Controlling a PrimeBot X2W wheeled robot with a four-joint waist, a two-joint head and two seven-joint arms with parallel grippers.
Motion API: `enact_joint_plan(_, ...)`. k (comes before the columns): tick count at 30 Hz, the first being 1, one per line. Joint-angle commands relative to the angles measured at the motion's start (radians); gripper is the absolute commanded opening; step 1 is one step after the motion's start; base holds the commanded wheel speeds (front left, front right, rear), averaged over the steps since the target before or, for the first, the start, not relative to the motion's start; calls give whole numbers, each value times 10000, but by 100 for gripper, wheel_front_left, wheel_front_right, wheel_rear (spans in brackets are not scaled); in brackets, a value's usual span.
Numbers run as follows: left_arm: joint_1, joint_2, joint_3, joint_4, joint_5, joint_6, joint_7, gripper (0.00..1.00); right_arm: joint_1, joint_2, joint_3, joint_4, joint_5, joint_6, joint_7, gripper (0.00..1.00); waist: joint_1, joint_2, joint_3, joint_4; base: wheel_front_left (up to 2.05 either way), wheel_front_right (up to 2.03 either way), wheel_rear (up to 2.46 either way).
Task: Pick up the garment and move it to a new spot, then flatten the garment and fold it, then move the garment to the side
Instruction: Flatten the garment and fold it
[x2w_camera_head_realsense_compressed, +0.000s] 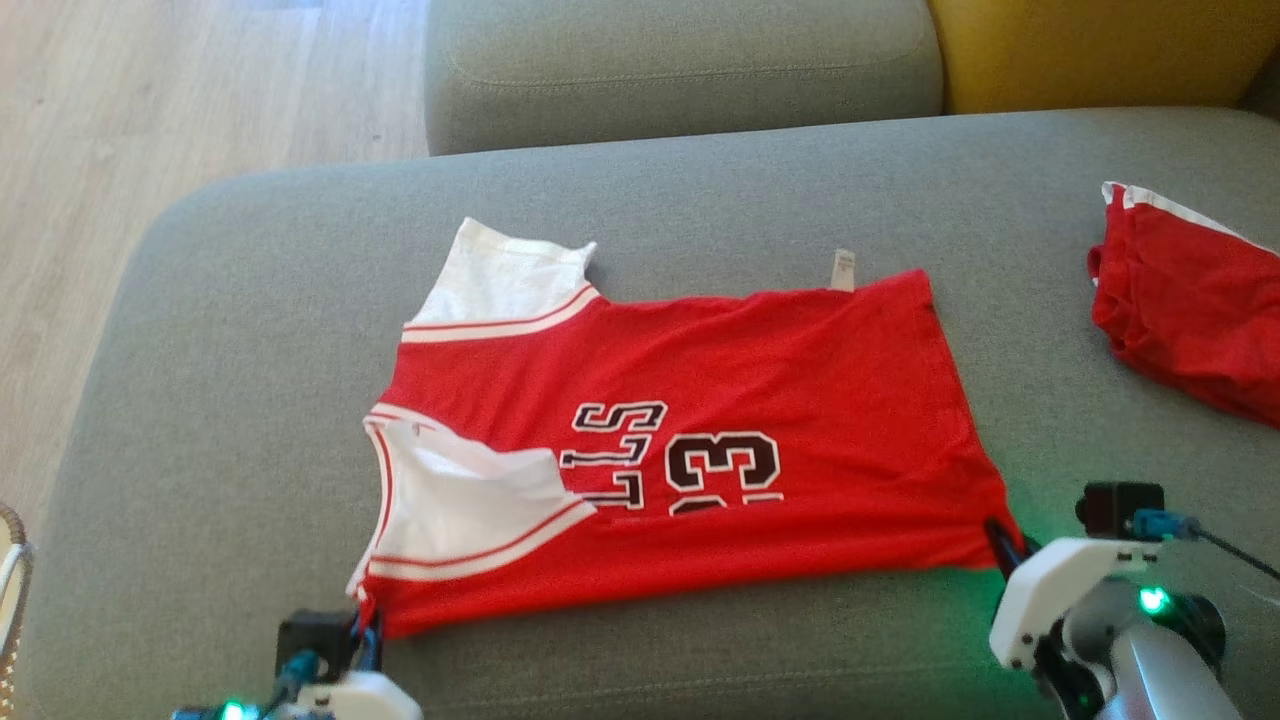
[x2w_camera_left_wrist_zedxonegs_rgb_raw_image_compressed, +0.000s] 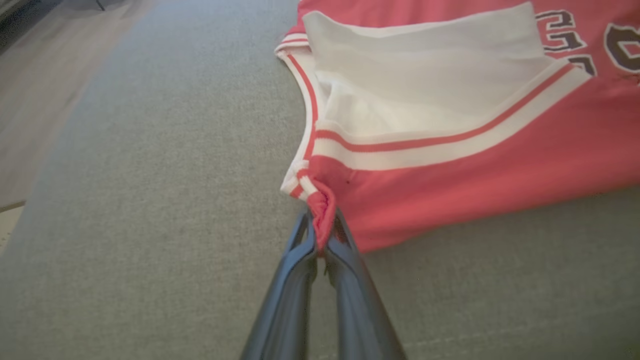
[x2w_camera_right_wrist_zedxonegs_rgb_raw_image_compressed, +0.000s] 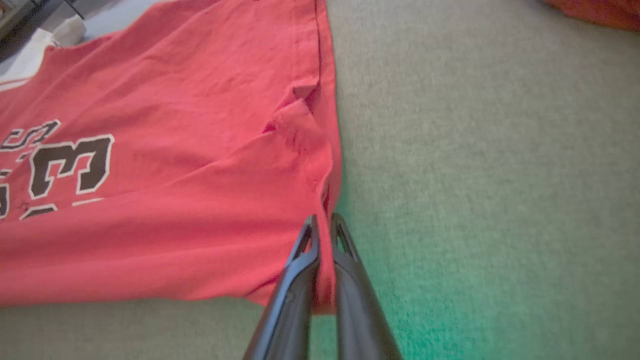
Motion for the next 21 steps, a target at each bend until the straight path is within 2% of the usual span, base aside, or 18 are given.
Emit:
enact_joint_plan(1,-202,351,377,-357,56,95,37,0,-3,-176,120,-557,-59,-6,211,0,1,0,-7,-7,0,0,0)
enact_joint_plan(9,381,539,219,-1317,21,246,590,0,1447,92,48,-3317,258,-6,1897,0,1,0,-12,-43,0,0,0)
enact_joint_plan(10,411,565,191,-1376,34,264,669,12,1569,121,18,-3590,276,-6,2035,0,1,0,-10,-41,0,0,0)
enact_joint_plan(11,437,592,162,-1413,49,285,771,42,1675,149,-61,-3854,301,-6,2130,41,1,0,-9,-38,0,0,0)
enact_joint_plan(12,468,618,124,-1441,45,272,892,84,1769,176,-183,-4079,340,-6,2238,100,1,0,-9,-35,0,0,0)
enact_joint_plan(13,508,635,84,-1476,1,215,1027,98,1850,199,-276,-4272,362,-6,2374,100,1,0,-7,-28,0,0,0)
enact_joint_plan(14,543,657,53,-1515,-43,164,1154,100,1905,214,-350,-4473,353,-6,2451,100,1,0,-1,-23,0,0,0)
enact_joint_plan(17,586,755,34,-1669,-82,162,1385,100,2008,245,-600,-5011,318,-6,2568,100,1,0,29,-5,0,0,0)
enact_joint_plan(21,511,855,233,-1954,-75,408,1239,100,2021,255,-696,-5523,602,-6,2462,100,1,0,66,6,0,0,0)
